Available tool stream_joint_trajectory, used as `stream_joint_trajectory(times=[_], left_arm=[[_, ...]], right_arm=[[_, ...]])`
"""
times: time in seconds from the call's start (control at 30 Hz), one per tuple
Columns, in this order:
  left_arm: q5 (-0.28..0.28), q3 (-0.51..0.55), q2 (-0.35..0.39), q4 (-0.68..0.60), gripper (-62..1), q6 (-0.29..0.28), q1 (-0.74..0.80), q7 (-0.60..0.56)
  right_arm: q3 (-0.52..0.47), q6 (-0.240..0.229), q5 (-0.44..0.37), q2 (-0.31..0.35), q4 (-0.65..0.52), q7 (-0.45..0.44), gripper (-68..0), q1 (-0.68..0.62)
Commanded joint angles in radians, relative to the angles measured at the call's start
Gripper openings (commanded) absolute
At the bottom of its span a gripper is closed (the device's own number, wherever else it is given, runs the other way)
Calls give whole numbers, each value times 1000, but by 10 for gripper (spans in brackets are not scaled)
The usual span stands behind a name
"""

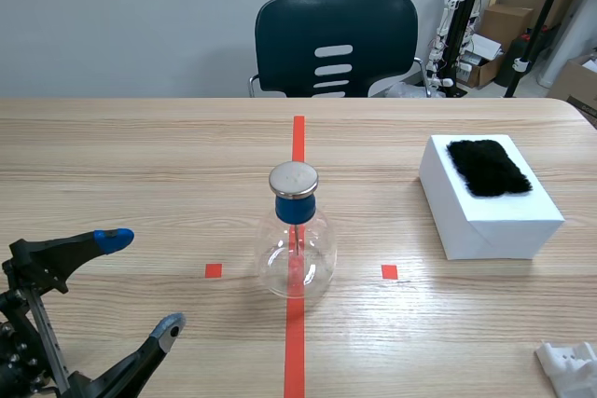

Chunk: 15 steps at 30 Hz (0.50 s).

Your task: Do the electroscope experiment. move the rod toward and away from the electroscope

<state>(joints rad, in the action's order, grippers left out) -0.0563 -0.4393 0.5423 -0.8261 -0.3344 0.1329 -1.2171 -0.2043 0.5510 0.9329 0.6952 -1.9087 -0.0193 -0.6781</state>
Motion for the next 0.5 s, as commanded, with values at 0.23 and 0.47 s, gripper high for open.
stream_joint_trajectory(times=[0.23, 0.47], left_arm=[[7, 1, -4, -11, 14, -1, -3, -20], [7, 1, -4, -11, 14, -1, -3, -20]], right_arm=[[210, -86, 183, 48, -17, 88, -671, 146], [299, -185, 292, 47, -16, 88, -671, 208]])
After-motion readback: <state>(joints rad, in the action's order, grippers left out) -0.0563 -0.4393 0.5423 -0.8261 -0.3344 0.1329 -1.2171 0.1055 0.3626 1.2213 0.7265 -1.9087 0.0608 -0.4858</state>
